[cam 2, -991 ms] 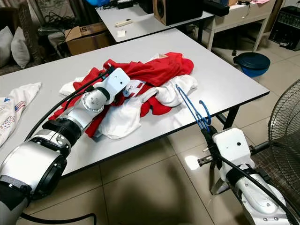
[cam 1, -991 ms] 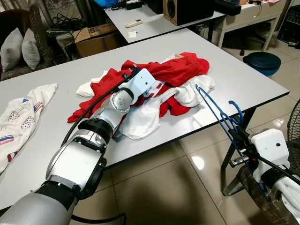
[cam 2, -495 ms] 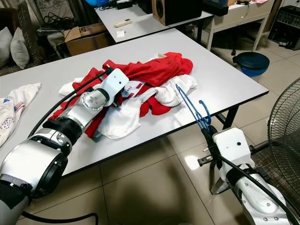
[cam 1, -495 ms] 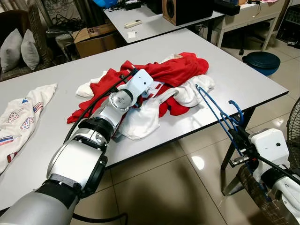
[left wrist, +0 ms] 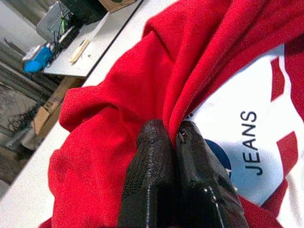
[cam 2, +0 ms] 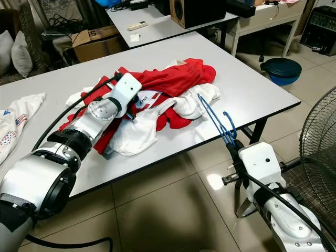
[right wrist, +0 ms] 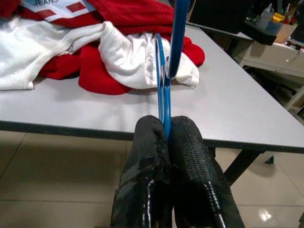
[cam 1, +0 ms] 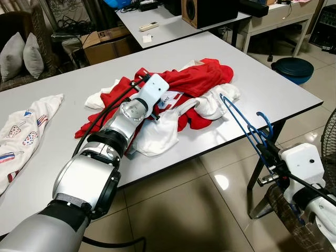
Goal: Hang hanger
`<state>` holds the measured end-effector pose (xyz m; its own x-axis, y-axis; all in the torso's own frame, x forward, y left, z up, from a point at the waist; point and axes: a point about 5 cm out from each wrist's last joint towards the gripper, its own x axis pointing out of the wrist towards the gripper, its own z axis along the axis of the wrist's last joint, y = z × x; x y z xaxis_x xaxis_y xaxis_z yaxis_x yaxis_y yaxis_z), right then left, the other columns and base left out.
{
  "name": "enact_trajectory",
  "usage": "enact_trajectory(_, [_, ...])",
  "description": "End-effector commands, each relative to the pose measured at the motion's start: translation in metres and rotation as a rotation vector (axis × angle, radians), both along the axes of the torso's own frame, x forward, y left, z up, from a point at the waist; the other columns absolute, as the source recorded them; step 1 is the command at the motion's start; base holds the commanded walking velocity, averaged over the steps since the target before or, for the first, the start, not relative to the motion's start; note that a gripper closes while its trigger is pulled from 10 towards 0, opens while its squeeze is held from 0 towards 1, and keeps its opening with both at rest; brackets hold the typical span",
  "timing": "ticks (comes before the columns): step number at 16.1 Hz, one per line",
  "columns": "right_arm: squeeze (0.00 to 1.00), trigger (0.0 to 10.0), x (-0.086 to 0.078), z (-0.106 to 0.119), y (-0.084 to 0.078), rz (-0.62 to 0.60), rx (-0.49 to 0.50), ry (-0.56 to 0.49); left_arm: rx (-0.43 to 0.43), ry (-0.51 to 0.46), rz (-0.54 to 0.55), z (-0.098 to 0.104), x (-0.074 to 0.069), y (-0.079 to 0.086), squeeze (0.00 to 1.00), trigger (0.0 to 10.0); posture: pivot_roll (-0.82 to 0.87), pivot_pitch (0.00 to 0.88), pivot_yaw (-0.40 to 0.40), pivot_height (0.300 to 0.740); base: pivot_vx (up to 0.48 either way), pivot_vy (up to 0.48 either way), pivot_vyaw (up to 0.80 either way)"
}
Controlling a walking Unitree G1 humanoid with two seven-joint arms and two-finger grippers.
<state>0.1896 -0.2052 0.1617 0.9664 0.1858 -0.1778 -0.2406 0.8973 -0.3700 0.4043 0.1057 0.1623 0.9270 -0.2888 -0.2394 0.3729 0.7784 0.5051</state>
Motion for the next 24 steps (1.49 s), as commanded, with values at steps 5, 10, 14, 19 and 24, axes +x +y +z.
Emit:
enact_trajectory(5, [0.0,10.0,0.004,0.008,-0.003,-0.01,0.0,-0.054,-0.523,0.039,-0.021,0.035,0.009,0.006,0.0,0.0,-0.25,0.0,0.177,0.74,0.0,0.0,0.0])
enact_trajectory(10, [0.0,10.0,0.009,0.021,0.021,0.146,0.162,-0.128,-0.936,0.027,-0.259,0.096,0.01,0.023,0.0,0.0,-0.22,0.0,0.175,0.74,0.0,0.0,0.0])
enact_trajectory(14, [0.0,10.0,0.008,0.016,0.038,0.271,0.257,-0.049,-0.811,-0.003,-0.384,0.106,0.005,0.013,0.0,0.0,-0.21,0.0,0.169,0.74,0.0,0.0,0.0])
enact_trajectory(19, [0.0,10.0,0.025,0.017,0.048,0.355,0.348,0.003,-0.705,0.057,-0.577,0.116,-0.012,-0.007,0.0,0.0,-0.18,0.0,0.148,0.74,0.0,0.0,0.0])
enact_trajectory(24, [0.0,10.0,0.033,0.027,0.049,0.374,0.347,-0.016,-0.666,0.039,-0.482,0.109,-0.01,0.0,0.0,0.0,-0.16,0.0,0.114,0.74,0.0,0.0,0.0])
